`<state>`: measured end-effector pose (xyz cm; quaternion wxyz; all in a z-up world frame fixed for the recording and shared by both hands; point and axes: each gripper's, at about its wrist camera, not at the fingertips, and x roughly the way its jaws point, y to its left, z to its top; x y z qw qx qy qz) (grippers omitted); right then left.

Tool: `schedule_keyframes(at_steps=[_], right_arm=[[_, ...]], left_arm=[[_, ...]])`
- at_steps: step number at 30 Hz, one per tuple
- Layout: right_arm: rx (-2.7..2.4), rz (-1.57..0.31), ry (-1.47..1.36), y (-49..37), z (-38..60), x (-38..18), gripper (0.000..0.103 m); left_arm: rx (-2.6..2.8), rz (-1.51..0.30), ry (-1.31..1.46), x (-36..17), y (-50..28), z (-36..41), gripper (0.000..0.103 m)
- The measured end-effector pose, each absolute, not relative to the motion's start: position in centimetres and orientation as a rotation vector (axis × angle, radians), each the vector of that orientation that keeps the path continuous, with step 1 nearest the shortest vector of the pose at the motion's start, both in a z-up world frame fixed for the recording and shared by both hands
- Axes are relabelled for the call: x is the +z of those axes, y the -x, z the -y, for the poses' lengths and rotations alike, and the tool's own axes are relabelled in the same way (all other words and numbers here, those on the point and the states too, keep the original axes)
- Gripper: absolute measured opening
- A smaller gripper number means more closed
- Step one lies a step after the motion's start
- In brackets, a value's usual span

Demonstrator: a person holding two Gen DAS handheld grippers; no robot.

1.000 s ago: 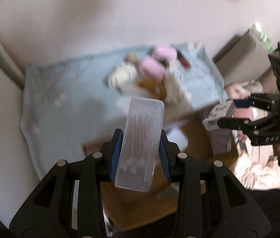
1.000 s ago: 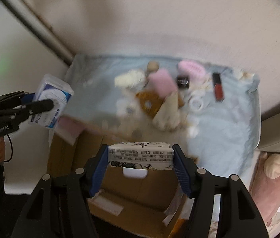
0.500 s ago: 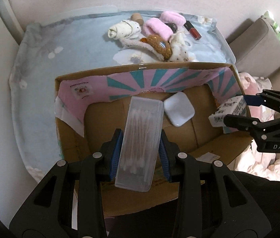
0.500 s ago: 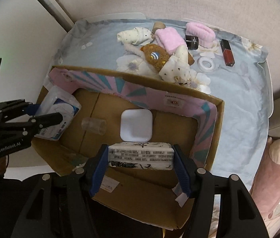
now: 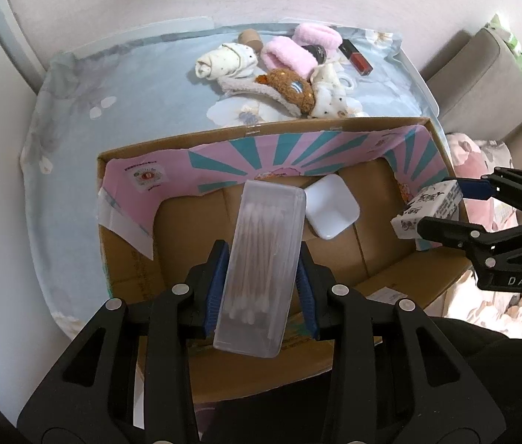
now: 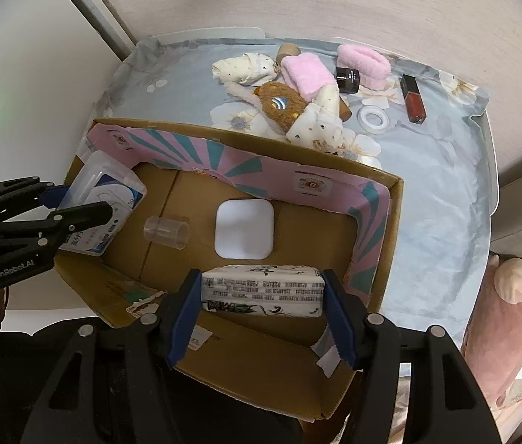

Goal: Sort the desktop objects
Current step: 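Carry the printed box and swab case into the cardboard box and release both, then move both tools back to the tray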

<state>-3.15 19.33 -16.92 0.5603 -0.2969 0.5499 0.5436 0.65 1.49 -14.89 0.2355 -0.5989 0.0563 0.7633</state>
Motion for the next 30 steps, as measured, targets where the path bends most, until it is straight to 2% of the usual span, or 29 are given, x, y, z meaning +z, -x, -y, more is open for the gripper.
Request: schedule_keyframes(at_steps=[2, 3, 4, 5, 6, 7, 8, 23, 30], right_arm=[[1.272, -1.289, 0.712, 3.3, -19.5, -16.9, 0.059], [1.272, -1.288, 0.704, 3.3, -19.5, -16.9, 0.060], [1.277, -1.295, 0.697, 3.3, -19.5, -16.9, 0.061], [1.281, -1.317, 0.695, 3.3, -19.6, -17.1, 0.070], [1.274, -1.340, 0.695, 3.2, -19.6, -17.3, 0.079], [1.261, -1.355, 0.692, 3.2, -19.7, -17.5, 0.093], [1.262, -1.349, 0.679, 3.1, -19.6, -17.4, 0.097], [1.238, -1.334, 0.653, 2.5, -19.6, -16.6, 0.097], [1.181, -1.258, 0.613, 1.3, -19.7, -14.7, 0.097]], left_arm=[[2.096, -0.168, 1.663, -15.1, -0.6, -1.6, 0.035], [2.101, -0.195, 1.667, -15.1, -0.6, -1.7, 0.049], [2.107, -0.215, 1.665, -15.1, -0.7, -1.9, 0.066], [2.111, -0.225, 1.659, -15.0, -0.7, -1.9, 0.101], [2.121, -0.222, 1.638, -14.7, -0.7, -2.0, 0.103], [2.124, -0.212, 1.622, -14.5, -0.7, -2.0, 0.103], [2.122, -0.210, 1.615, -14.3, -0.7, -2.0, 0.103], [2.108, -0.233, 1.600, -13.8, -0.1, -2.1, 0.103], [2.115, -0.229, 1.576, -12.9, 0.5, -2.1, 0.103]])
